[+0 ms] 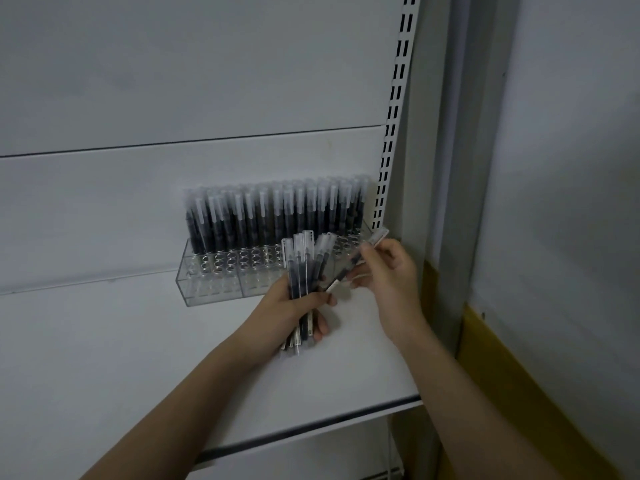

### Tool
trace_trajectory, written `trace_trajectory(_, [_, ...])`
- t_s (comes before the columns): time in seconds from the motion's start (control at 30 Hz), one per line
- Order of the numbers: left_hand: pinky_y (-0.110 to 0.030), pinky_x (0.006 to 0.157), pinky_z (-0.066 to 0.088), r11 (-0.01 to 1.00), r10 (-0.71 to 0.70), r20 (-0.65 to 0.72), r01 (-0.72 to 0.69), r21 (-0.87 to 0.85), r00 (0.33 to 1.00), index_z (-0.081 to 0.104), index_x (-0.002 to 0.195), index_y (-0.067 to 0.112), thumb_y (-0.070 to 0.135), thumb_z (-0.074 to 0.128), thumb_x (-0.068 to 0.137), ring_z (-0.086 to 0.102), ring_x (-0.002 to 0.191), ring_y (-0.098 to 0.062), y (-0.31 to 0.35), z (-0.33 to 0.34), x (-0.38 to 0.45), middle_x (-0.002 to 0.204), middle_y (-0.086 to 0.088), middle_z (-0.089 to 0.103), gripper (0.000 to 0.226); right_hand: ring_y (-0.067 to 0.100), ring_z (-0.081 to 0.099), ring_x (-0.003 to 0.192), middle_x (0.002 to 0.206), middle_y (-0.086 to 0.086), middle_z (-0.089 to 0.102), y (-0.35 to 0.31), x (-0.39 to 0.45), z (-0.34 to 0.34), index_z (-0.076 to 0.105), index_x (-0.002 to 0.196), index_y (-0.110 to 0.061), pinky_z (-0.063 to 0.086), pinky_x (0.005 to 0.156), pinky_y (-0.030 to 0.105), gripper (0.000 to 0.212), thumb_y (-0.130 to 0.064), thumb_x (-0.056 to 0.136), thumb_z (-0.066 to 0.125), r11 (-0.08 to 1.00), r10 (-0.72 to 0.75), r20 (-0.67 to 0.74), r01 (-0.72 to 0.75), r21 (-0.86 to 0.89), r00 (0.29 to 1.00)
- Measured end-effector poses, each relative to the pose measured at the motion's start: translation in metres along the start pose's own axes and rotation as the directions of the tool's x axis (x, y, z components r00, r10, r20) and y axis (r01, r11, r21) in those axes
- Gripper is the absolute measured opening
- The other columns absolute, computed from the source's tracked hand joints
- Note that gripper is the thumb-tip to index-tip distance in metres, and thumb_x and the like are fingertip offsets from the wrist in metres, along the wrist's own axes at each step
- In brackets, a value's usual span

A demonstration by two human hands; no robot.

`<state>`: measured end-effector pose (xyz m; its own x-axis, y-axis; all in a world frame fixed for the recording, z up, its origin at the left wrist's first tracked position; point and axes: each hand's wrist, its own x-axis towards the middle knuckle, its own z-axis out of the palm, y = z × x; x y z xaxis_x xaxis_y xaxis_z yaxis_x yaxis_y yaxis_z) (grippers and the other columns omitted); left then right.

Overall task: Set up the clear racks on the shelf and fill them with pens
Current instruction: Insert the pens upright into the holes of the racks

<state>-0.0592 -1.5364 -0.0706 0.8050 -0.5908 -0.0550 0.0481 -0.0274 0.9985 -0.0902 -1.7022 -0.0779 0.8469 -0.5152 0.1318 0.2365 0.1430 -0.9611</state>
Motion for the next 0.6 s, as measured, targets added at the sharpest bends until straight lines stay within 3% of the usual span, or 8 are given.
trace_trajectory(0.1, [-0.029,0.044,0.046,0.999,-0.007,-0.024,0.005,-0.053,1.0,0.05,0.109,-0.004,-0.001,0.055,0.095,0.058,0.048,-0.025,-0.001,0.0,0.001,0.074,-0.007,0.069,0.014,0.021,0.068,0.07,0.082,0.003,0.07,-0.019,0.018,-0.004,0.059,0.102,-0.005,0.057,0.062,0.032,0.009,-0.013,0.099,0.057,0.999,-0.05,-0.095,0.051,0.016,0.994])
trace_trajectory(0.2, [-0.033,0.047,0.046,0.997,-0.008,-0.037,0.005,-0.077,0.999,0.048,0.112,0.0,-0.001,0.056,0.095,0.058,0.052,-0.029,-0.003,-0.002,0.003,0.086,-0.01,0.068,0.019,0.018,0.068,0.073,0.088,0.002,0.069,-0.039,0.041,-0.005,0.058,0.101,-0.013,0.06,0.07,0.034,0.006,-0.018,0.098,0.059,0.973,-0.21,-0.158,0.19,-0.133,0.965])
trace_trajectory(0.37, [-0.032,0.047,0.046,0.997,-0.014,-0.032,0.011,-0.076,0.999,0.047,0.114,-0.001,-0.001,0.057,0.094,0.058,0.052,-0.029,-0.004,-0.002,0.003,0.089,-0.013,0.067,0.022,0.009,0.067,0.086,0.094,-0.007,0.067,-0.059,0.064,0.005,0.058,0.102,-0.019,0.06,0.082,0.036,0.008,-0.025,0.097,0.059,0.837,-0.408,-0.053,0.35,-0.421,0.911])
trace_trajectory(0.5, [-0.031,0.046,0.046,0.996,-0.016,-0.034,0.013,-0.083,0.999,0.047,0.116,-0.001,-0.002,0.056,0.094,0.058,0.051,-0.028,-0.003,-0.002,0.002,0.087,-0.012,0.067,0.024,0.009,0.066,0.085,0.091,-0.005,0.065,-0.056,0.072,0.011,0.057,0.1,-0.018,0.059,0.08,0.034,0.01,-0.027,0.098,0.059,0.734,-0.405,0.106,0.392,-0.555,0.908])
trace_trajectory(0.6, [-0.031,0.046,0.046,0.997,-0.024,-0.039,0.021,-0.078,0.999,0.048,0.116,0.0,-0.001,0.057,0.094,0.058,0.051,-0.027,-0.002,-0.002,0.002,0.086,-0.012,0.067,0.023,0.01,0.065,0.081,0.088,-0.002,0.064,-0.055,0.074,0.014,0.055,0.1,-0.016,0.055,0.071,0.025,0.012,-0.027,0.098,0.058,0.699,-0.409,0.12,0.396,-0.596,0.904])
